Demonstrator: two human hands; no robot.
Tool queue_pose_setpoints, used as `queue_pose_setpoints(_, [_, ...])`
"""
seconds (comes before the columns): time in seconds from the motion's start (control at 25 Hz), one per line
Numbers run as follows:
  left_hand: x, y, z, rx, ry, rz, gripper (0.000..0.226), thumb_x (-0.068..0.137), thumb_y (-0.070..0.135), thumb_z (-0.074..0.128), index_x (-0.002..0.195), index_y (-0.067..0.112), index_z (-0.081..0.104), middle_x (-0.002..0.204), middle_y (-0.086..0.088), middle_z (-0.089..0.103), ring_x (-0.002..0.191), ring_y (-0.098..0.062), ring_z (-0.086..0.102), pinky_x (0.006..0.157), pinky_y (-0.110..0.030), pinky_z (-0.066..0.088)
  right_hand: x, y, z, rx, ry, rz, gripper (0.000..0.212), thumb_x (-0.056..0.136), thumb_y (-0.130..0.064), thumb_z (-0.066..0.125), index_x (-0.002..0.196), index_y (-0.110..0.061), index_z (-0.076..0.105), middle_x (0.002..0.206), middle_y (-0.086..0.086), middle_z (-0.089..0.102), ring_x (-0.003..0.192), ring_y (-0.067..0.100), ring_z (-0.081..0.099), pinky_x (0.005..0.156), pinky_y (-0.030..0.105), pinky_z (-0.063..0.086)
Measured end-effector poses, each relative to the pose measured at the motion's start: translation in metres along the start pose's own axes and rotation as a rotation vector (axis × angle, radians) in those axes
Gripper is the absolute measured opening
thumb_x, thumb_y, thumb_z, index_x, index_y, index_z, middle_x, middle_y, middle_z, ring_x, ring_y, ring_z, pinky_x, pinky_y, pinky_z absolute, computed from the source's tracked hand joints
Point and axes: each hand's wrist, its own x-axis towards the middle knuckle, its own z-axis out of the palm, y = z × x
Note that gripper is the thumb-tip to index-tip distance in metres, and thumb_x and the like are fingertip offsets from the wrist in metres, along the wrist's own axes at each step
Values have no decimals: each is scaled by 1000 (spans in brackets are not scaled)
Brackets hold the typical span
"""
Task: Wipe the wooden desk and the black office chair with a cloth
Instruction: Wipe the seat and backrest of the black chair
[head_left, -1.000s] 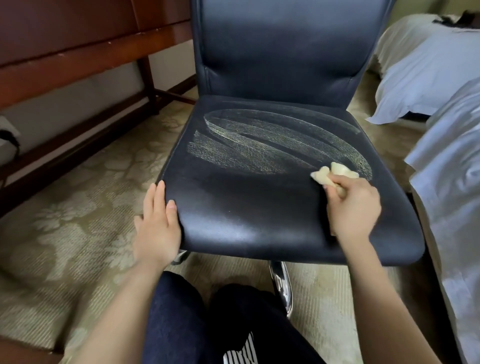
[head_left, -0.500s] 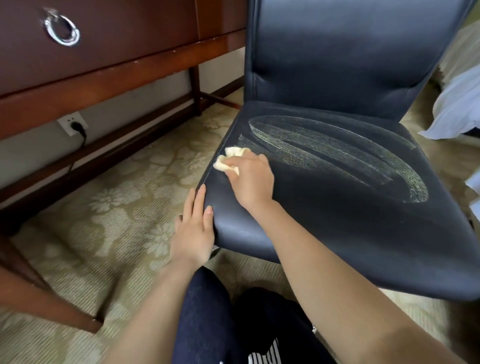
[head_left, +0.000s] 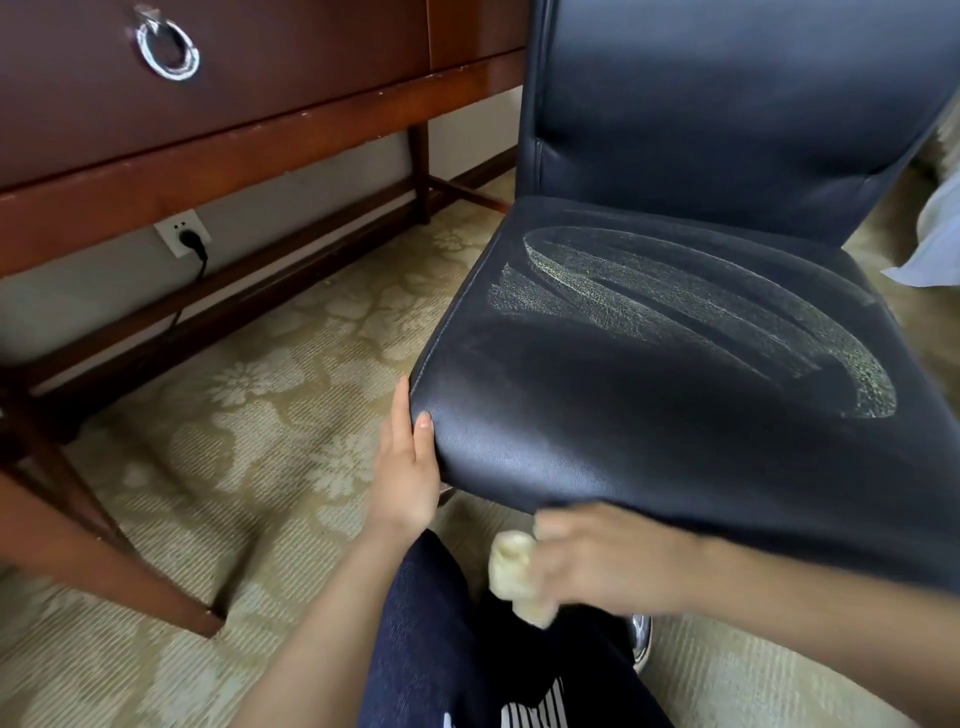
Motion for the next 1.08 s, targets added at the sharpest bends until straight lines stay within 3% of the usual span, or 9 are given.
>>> queue_pose_setpoints(0.12, [3,-1,-1,-114,-6,-13,47,103,25,26,150,27,19,154,13,23,133,9,19,104,-3,12,-39,1,7,-286,-94,-154,18,86,-29,59,69,-32,56,74,-16,52,76,8,47,61,19,44])
queue_pose_setpoints(0.36, [-1,2,-6,-192,-27,-74,46,104,25,27,148,31,22,148,18,31,129,13,28,104,-8,21,4,42,-36,-227,296,-133,36,102,-18,36,85,-23,67,97,-10,67,77,16,35,55,27,42])
queue_pose_setpoints(0.44, [-2,6,-8,-249,-44,-100,43,104,23,29,146,33,25,134,26,40,104,31,38,82,6,31,27,59,-44,-162,293,-158,31,98,-10,43,90,-21,71,99,-5,69,78,16,35,56,28,44])
queue_pose_setpoints(0.56, [0,8,-10,-252,-67,-143,39,104,25,29,140,40,29,115,33,44,77,38,41,58,9,33,65,75,-48,-137,311,-180,18,87,-6,63,88,-20,74,95,-3,69,77,17,41,57,29,44])
queue_pose_setpoints(0.64, [-1,8,-12,-256,-69,-178,36,104,28,30,136,45,31,105,36,45,77,33,46,56,7,35,93,81,-50,-72,356,-162,15,84,-5,67,85,-17,75,90,-1,69,75,21,48,57,29,44])
queue_pose_setpoints(0.72, [-3,4,-15,-243,-53,-172,37,104,28,29,138,42,34,119,33,48,107,20,46,82,4,32,120,86,-50,-8,421,-68,13,84,-6,66,87,-13,76,88,2,69,76,27,53,57,31,46])
queue_pose_setpoints(0.84, [-7,-4,-12,-257,-47,-222,39,103,30,26,142,36,32,142,13,42,130,-9,40,111,-27,26,148,91,-45,62,457,211,18,92,-11,57,101,-12,73,99,4,67,91,28,49,68,40,48])
queue_pose_setpoints(1.0, [-15,-4,4,-439,-16,-497,43,99,50,27,135,29,40,115,0,63,87,-10,68,74,-25,49,142,89,-43,86,397,171,20,94,-13,55,105,-16,72,104,1,65,88,21,42,74,39,46])
queue_pose_setpoints(1.08, [-16,-2,10,-580,15,-591,51,97,56,28,137,28,40,109,-1,64,73,-7,70,73,-29,52,127,85,-47,79,386,48,19,92,-9,57,98,-14,74,100,0,68,79,17,36,65,36,44])
